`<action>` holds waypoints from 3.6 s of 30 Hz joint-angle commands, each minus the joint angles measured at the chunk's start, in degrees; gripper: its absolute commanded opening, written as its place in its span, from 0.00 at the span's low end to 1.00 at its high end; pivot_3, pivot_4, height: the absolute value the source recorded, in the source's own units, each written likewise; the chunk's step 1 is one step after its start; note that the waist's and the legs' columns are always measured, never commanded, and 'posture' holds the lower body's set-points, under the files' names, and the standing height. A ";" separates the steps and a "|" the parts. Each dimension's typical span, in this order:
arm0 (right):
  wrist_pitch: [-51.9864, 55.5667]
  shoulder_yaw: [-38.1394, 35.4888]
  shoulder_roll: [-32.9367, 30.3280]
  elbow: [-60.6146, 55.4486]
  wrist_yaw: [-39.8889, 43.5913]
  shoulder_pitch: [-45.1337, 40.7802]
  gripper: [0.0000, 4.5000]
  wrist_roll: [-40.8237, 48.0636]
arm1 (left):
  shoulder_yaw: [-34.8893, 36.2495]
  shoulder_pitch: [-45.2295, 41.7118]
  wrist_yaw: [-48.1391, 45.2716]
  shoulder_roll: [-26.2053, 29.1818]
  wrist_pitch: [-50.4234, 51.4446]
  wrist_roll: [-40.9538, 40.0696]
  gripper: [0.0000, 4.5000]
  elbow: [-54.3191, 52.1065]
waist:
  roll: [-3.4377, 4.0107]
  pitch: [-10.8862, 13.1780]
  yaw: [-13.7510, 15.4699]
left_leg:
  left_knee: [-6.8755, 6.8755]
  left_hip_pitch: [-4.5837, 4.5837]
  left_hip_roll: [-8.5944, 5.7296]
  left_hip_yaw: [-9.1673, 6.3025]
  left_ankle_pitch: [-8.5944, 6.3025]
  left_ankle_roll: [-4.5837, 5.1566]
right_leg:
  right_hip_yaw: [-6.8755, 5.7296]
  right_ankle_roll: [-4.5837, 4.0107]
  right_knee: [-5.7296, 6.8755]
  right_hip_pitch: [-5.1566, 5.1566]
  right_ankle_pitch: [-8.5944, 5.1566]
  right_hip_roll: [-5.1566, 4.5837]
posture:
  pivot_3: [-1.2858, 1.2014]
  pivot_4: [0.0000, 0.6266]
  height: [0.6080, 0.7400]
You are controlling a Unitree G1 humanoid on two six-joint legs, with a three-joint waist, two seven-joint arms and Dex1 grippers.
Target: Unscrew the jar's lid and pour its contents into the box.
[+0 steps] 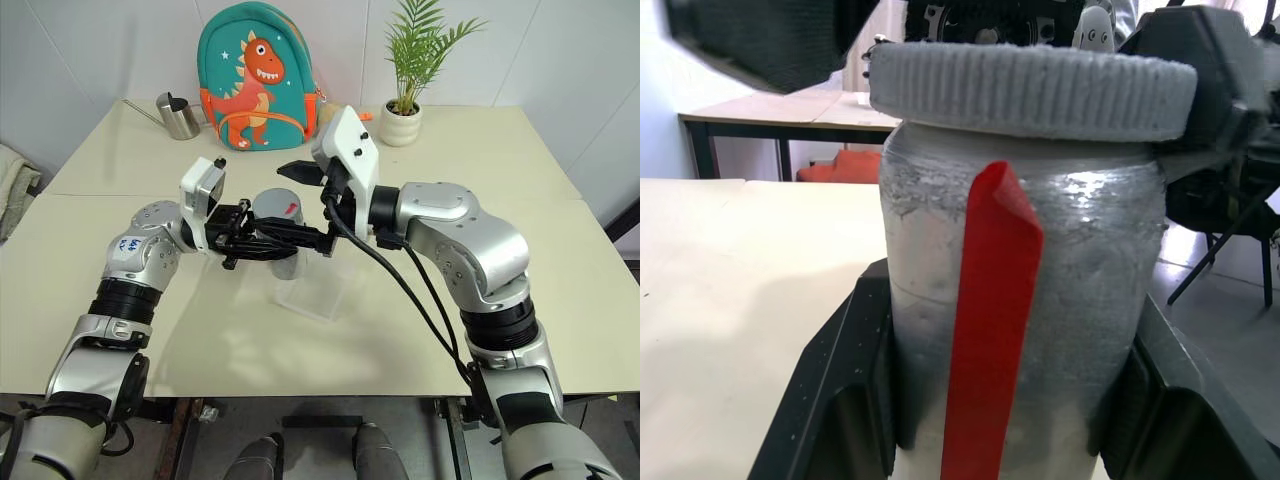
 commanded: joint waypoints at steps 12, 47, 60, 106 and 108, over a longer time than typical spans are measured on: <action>4.83 -5.81 -4.03 -7.95 -3.48 1.73 1.00 4.47 | 2.08 -0.56 -4.95 0.90 -1.22 0.18 0.44 -0.22 | 0.00 0.00 0.05 | 0.00 0.00 0.00 0.00 0.00 0.00 | 0.00 -0.01 -0.02 0.00 0.00 0.00 | 0.52 0.24 1.00; -4.14 -0.62 8.94 6.03 -4.47 -3.09 1.00 2.17 | 1.45 -1.20 -6.04 -0.23 -1.54 0.54 0.44 -0.76 | 0.01 0.01 -0.05 | -0.05 -0.01 0.00 0.00 0.00 0.00 | 0.00 0.00 -0.07 0.00 0.00 -0.01 | 0.52 0.24 1.00; -5.16 0.03 10.96 7.67 -4.17 -2.46 1.00 0.05 | 1.63 -1.00 -5.61 -0.23 -1.48 0.63 0.44 -1.03 | 0.02 0.01 -0.04 | -0.04 -0.01 0.01 0.00 0.00 0.00 | -0.01 0.00 -0.04 -0.01 0.00 0.00 | 0.52 0.24 1.00; 5.32 -7.69 -4.08 -6.76 -8.50 4.55 1.00 4.17 | 1.76 -1.61 -5.31 -0.53 -3.14 1.88 0.44 0.93 | 0.01 0.01 0.12 | -0.04 -0.02 0.00 0.00 0.00 0.00 | 0.00 -0.01 -0.09 0.00 0.00 -0.01 | 0.52 0.24 1.00; 5.90 -8.15 -4.41 -7.56 -8.98 4.82 1.00 4.67 | 1.76 -1.74 -5.33 -0.49 -3.30 1.98 0.44 1.18 | 0.01 0.01 0.12 | -0.04 -0.02 0.00 0.00 0.00 0.00 | 0.00 -0.01 -0.10 0.00 0.00 -0.01 | 0.52 0.24 1.00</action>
